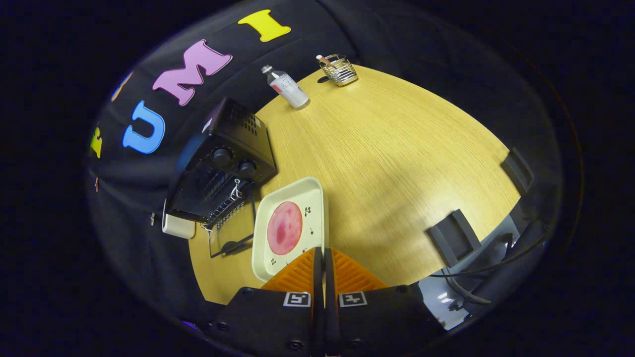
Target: Open the toaster oven, put the food inside, and close the toaster oven door.
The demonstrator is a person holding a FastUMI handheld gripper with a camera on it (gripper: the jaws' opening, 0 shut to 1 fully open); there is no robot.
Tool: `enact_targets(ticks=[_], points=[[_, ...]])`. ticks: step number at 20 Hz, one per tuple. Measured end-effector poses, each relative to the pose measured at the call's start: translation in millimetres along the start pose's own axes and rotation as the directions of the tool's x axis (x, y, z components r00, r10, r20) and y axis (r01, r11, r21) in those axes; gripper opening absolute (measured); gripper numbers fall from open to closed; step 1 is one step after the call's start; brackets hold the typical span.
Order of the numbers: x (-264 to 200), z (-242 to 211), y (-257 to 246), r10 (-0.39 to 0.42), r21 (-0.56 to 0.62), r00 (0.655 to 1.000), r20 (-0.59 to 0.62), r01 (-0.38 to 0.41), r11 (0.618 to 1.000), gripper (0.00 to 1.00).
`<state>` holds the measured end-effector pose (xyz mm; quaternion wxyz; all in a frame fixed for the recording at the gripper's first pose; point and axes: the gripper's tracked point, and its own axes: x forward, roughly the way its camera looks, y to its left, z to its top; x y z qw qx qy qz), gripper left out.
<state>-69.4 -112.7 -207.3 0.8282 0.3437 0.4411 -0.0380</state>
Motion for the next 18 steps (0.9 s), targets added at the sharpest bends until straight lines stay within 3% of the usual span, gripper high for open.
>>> enact_targets(ticks=[7,14,18], points=[[-3,-23,71,0.076,0.071,0.996,0.045,-0.079,0.994,0.06],[46,-30,158,0.15,0.061,0.986,0.08,-0.155,0.986,0.06],[81,-26,194,0.148,0.063,0.982,0.117,-0.156,0.986,0.06]])
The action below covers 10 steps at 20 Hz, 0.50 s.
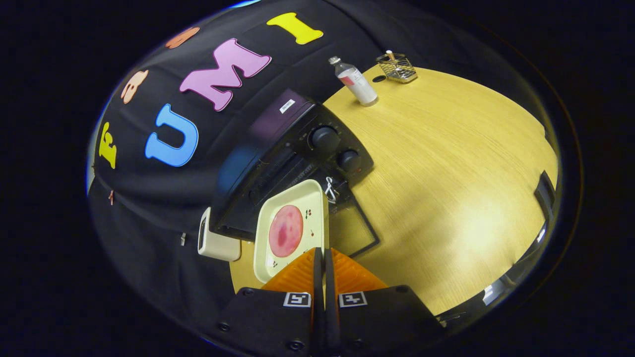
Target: Open the toaster oven, put the food inside, and close the toaster oven door.
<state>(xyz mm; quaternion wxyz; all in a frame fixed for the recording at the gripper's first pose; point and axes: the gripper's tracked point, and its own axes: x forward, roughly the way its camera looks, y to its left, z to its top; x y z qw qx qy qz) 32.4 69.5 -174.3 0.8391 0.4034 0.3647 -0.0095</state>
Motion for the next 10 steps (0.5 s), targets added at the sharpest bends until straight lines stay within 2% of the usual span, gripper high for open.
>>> enact_targets(ticks=[4,10], points=[[38,-5,19,-0.017,0.048,1.0,0.02,0.016,0.999,0.06],[85,7,48,-0.023,0.134,0.992,0.124,0.007,0.991,0.06]])
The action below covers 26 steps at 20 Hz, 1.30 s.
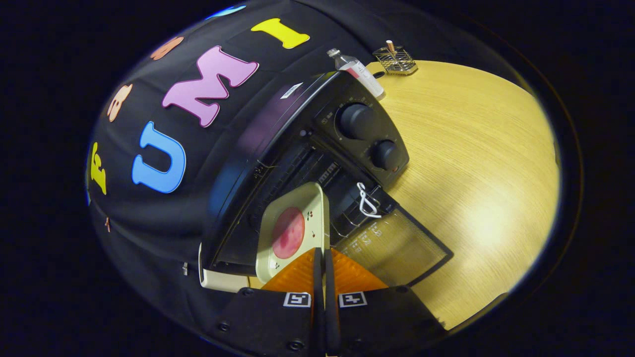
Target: Open the toaster oven, put the food inside, and close the toaster oven door.
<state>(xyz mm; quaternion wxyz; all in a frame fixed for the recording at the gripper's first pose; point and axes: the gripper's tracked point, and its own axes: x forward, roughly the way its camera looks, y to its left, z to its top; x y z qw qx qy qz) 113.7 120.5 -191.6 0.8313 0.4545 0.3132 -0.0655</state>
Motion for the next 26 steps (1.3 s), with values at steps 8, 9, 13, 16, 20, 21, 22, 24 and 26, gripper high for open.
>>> enact_targets(ticks=[8,9,13,16,20,21,22,24,26], points=[[47,16,11,-0.048,0.096,0.994,0.098,0.038,0.995,0.06],[51,16,11,-0.057,0.097,0.994,0.098,0.047,0.994,0.06],[57,23,9,-0.089,0.098,0.99,0.106,0.079,0.992,0.06],[54,20,13,-0.076,0.086,0.992,0.105,0.067,0.994,0.09],[38,12,17,-0.045,0.042,0.994,0.099,0.041,0.998,0.58],[33,8,17,-0.045,0.031,0.994,0.097,0.042,0.999,0.74],[26,6,17,-0.045,0.015,0.994,0.095,0.044,0.999,0.9],[10,-1,14,-0.039,-0.03,0.995,0.091,0.042,0.999,0.98],[-9,-10,8,-0.038,-0.077,0.997,0.068,0.043,0.996,0.98]])
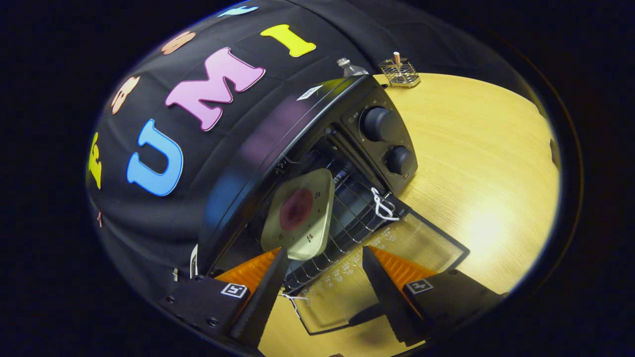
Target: Open the toaster oven, put the food inside, and close the toaster oven door.
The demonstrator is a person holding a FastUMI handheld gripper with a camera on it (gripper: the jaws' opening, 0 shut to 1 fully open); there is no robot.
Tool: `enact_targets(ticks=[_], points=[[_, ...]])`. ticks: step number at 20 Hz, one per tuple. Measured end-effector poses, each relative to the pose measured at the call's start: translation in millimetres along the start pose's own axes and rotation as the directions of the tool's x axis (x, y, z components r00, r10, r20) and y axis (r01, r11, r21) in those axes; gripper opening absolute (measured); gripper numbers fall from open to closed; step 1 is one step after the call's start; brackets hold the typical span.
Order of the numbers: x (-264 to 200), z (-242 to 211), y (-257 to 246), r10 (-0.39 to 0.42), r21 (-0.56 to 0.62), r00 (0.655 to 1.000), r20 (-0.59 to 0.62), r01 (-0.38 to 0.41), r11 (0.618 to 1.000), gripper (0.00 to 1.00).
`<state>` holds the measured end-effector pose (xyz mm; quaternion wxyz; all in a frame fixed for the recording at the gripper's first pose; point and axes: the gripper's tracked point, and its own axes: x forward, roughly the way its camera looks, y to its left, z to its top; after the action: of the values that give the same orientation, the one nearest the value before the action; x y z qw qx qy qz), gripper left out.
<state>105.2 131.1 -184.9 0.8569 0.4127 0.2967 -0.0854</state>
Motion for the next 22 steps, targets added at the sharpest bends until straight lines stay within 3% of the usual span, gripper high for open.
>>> enact_targets(ticks=[4,11,16,22], points=[[-41,-16,-18,-0.002,-0.152,0.998,-0.067,-0.008,0.988,0.98],[-80,-57,-88,-0.103,-0.407,0.975,-0.195,0.015,0.913,0.99],[-73,-68,-126,-0.164,-0.597,0.969,-0.185,0.022,0.802,0.99],[-44,-76,-130,-0.198,-0.713,0.97,-0.141,0.039,0.7,0.99]])
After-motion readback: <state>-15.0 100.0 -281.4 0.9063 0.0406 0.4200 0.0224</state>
